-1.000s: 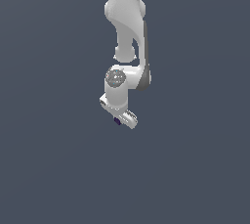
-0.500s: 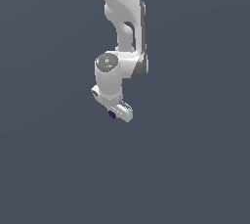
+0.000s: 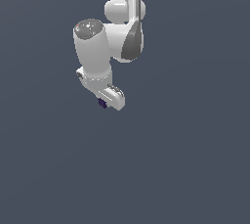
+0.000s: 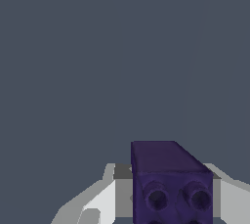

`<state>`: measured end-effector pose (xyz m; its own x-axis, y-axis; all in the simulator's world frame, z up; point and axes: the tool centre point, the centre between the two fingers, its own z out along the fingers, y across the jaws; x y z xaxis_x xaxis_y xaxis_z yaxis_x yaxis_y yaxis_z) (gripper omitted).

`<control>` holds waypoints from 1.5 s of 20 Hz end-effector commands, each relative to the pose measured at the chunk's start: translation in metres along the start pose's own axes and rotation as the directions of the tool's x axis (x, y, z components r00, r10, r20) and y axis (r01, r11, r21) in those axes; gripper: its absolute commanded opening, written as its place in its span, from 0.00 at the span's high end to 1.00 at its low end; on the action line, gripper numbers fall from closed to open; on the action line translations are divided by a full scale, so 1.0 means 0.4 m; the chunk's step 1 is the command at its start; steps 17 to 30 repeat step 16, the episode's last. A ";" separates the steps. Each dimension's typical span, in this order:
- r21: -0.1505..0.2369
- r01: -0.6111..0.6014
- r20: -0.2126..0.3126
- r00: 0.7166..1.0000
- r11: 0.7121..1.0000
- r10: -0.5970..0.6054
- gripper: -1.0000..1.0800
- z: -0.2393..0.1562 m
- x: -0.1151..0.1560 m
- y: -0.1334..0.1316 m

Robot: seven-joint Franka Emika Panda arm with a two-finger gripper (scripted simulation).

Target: Pick up the object and move it to a goal position.

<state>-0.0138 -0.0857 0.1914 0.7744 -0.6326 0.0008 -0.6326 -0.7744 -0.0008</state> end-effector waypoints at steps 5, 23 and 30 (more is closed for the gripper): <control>-0.001 0.001 0.001 1.000 1.000 -0.001 1.00 -0.095 0.025 0.020; -0.001 0.001 0.001 1.000 1.000 -0.001 1.00 -0.117 0.035 0.022; -0.001 0.001 0.001 1.000 1.000 -0.001 1.00 -0.117 0.035 0.022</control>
